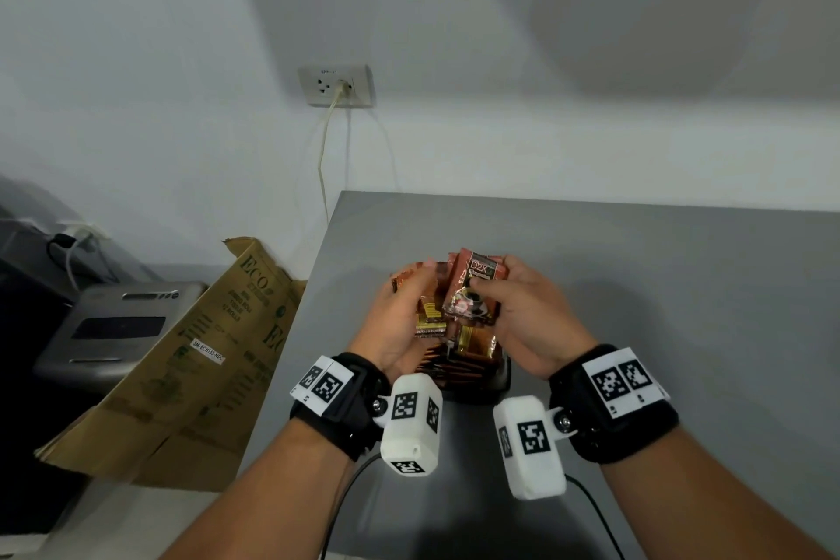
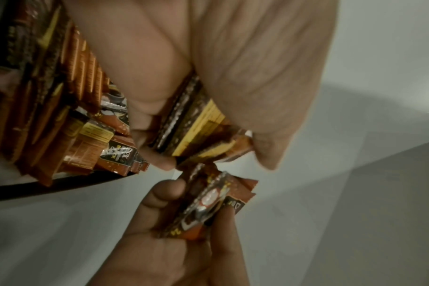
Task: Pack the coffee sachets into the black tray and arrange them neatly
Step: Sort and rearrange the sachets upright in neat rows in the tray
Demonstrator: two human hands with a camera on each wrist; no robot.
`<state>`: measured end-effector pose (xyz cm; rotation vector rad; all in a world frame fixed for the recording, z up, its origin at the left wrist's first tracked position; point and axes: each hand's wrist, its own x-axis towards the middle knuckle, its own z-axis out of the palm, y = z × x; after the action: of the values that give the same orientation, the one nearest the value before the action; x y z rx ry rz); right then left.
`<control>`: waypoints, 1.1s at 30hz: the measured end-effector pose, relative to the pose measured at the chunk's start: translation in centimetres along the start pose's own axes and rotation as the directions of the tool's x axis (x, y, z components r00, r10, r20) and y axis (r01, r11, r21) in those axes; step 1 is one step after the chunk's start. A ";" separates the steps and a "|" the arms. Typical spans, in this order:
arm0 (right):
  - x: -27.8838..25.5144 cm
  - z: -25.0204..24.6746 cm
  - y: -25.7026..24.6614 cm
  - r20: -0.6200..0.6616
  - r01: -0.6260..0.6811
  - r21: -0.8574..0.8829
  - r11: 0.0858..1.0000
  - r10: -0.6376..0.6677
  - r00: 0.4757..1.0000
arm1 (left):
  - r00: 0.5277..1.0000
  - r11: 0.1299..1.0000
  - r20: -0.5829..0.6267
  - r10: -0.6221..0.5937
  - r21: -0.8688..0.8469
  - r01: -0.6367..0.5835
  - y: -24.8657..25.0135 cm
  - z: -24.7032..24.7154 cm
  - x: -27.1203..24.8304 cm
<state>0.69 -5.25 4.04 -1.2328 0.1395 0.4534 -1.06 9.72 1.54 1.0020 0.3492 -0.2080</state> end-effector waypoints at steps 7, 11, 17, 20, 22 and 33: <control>0.1 -0.7 -0.5 0.066 -0.093 0.174 0.980 0.083 0.994 | 1.000 1.000 0.028 -0.003 -0.011 0.003 0.2 -1.0 0.1; 0.4 -0.9 -0.2 0.078 -0.087 0.098 0.991 0.080 0.994 | 0.974 0.958 -0.108 0.197 0.232 -0.168 -0.4 -1.2 1.0; 0.9 -0.3 -0.4 -0.185 0.082 -0.544 0.835 -0.214 0.959 | 0.988 0.976 -0.066 0.138 0.181 -0.124 -0.3 -0.5 0.7; 1.5 -1.8 -0.7 -0.240 0.046 -0.294 0.955 -0.121 0.963 | 0.999 1.000 -0.040 0.025 0.007 -0.025 0.4 -1.2 0.3; 1.2 -2.0 -0.9 -0.111 0.002 0.018 1.000 0.001 0.994 | 0.999 0.999 -0.034 0.020 -0.024 -0.021 0.7 -1.3 0.4; 0.2 -0.4 0.1 0.028 -0.045 0.101 0.994 0.043 0.999 | 0.998 0.999 0.058 -0.038 -0.002 0.038 0.2 -0.8 0.7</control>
<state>0.85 -5.59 3.76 -1.1257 0.1664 0.4945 -0.45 10.55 1.03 0.9846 0.3163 -0.2704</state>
